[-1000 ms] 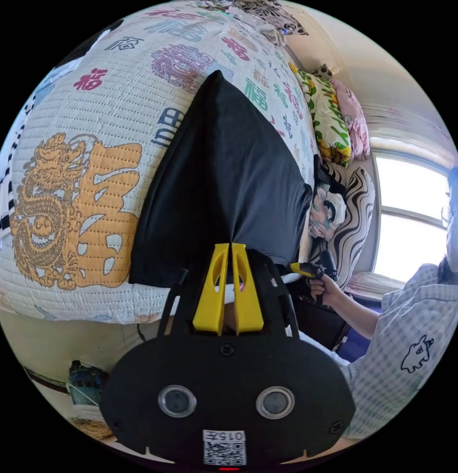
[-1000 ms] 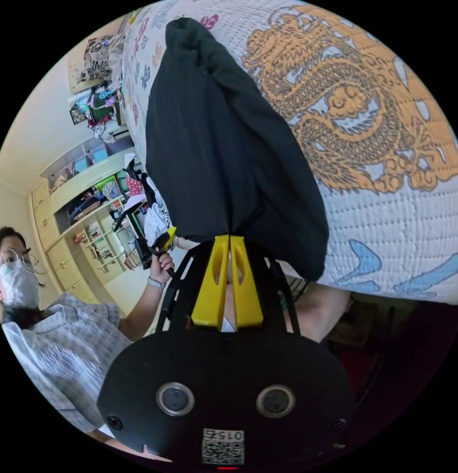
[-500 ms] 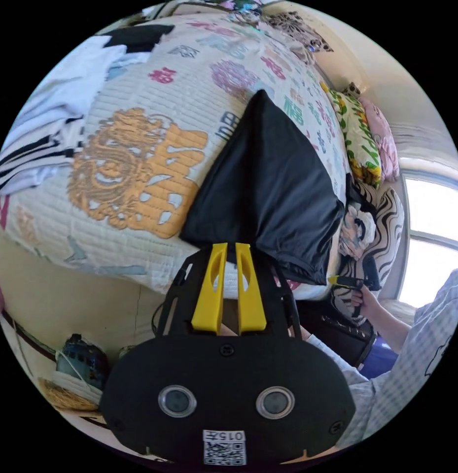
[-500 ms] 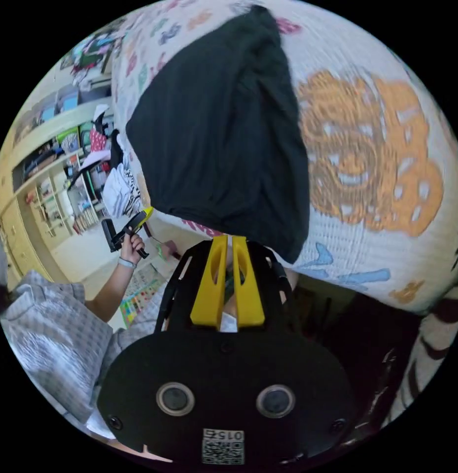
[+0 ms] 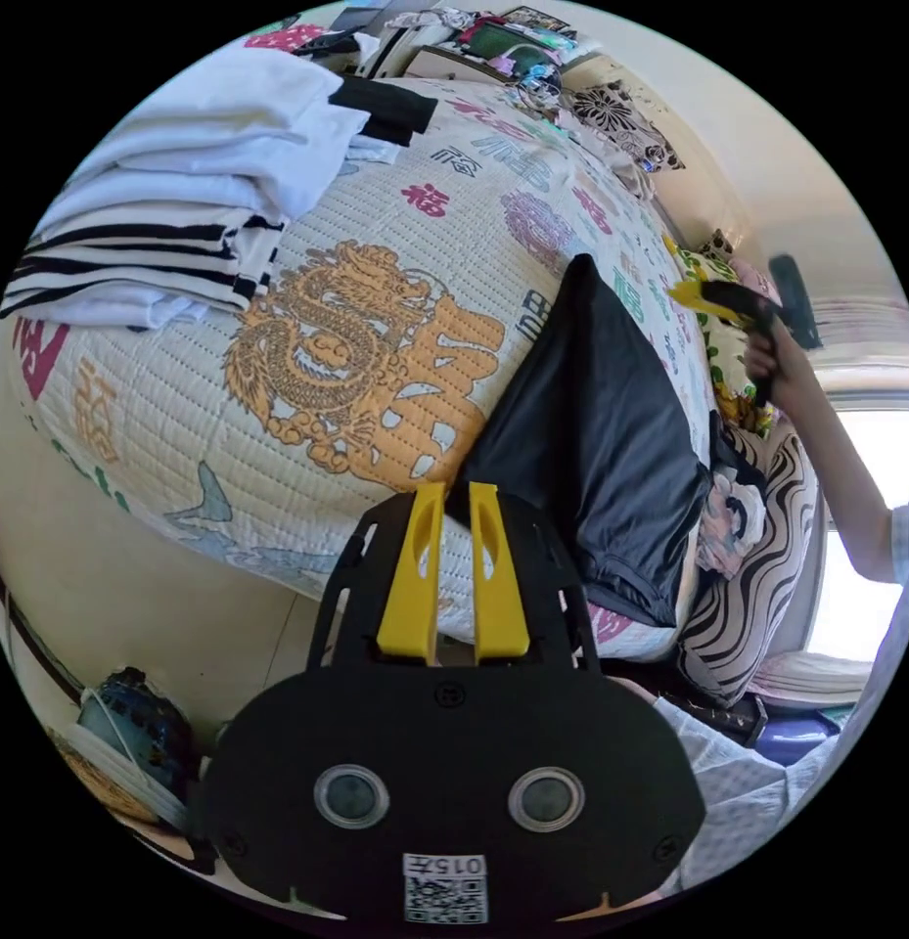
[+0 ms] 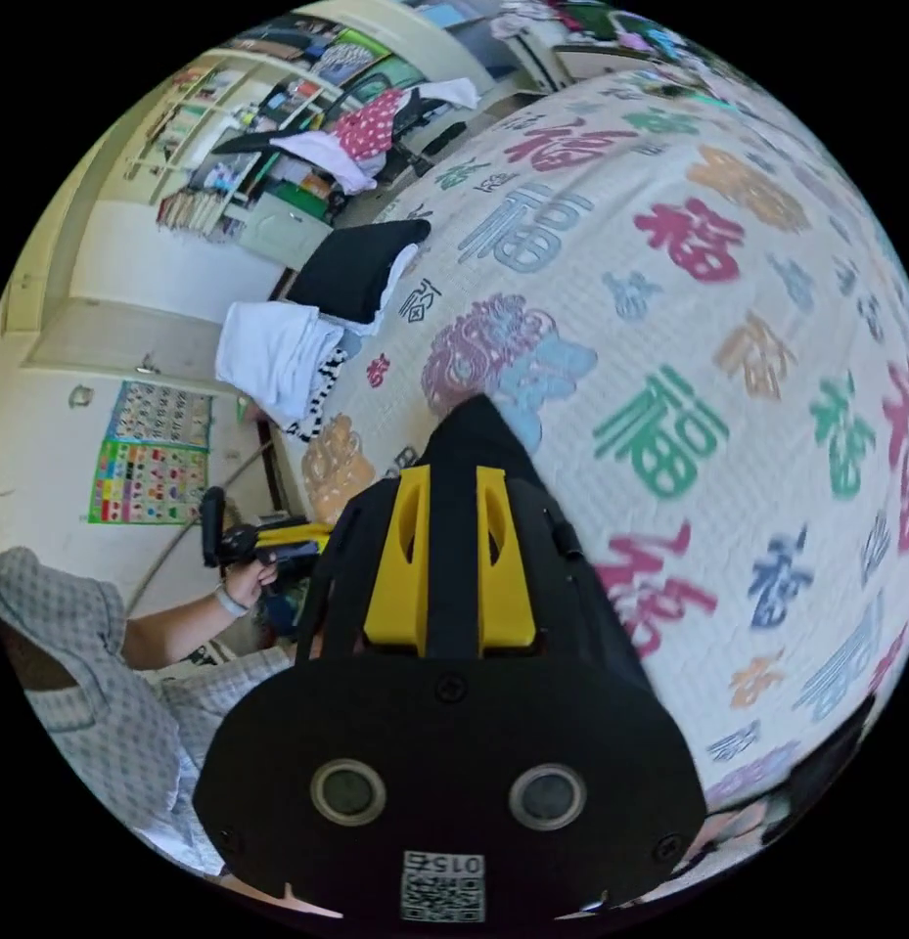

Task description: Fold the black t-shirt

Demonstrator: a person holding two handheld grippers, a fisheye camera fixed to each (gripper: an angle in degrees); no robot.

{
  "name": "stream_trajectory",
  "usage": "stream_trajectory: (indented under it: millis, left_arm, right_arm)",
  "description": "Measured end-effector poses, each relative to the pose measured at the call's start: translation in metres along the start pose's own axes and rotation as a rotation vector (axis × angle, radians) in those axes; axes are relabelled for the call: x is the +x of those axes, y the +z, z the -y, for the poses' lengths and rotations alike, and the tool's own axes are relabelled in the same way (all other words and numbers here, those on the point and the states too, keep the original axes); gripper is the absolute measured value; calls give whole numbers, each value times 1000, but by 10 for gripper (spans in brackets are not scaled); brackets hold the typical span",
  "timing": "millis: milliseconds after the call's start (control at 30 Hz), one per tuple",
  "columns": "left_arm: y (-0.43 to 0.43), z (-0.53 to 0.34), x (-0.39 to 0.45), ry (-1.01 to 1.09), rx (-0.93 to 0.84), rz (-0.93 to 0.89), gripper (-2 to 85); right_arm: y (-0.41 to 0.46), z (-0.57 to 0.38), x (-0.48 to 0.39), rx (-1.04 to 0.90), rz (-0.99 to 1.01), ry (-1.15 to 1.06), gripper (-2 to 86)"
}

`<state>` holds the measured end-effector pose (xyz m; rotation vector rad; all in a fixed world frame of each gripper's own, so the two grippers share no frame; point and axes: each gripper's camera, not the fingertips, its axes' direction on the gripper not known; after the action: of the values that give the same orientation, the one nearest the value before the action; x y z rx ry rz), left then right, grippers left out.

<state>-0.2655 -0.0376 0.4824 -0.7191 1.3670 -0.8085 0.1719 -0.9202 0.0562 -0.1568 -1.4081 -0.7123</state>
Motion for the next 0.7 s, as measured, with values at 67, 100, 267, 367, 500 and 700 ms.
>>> stream_trajectory:
  millis: [67, 100, 267, 367, 500, 700]
  left_arm:
    - [-1, -8, -12, -25, -11, -94, 12]
    - [-2, -10, -15, -35, -6, -108, 8]
    - [-16, -26, -30, -39, 17, -186, -2]
    - [-23, -33, -33, -20, 10, -204, -3]
    - [-34, -41, -33, 15, 2, -246, -4]
    - [-61, -63, 5, 168, -37, -344, -5]
  right_arm:
    - [25, 47, -9, -73, -42, -41, 90]
    - [44, 75, -15, -129, -80, -71, 90]
    - [119, 149, -19, -400, -129, -101, 24]
    - [152, 170, -18, -554, -144, -128, -5]
    - [147, 185, -18, -494, -108, -145, -9]
    - [75, 154, -4, -276, 24, -167, -9]
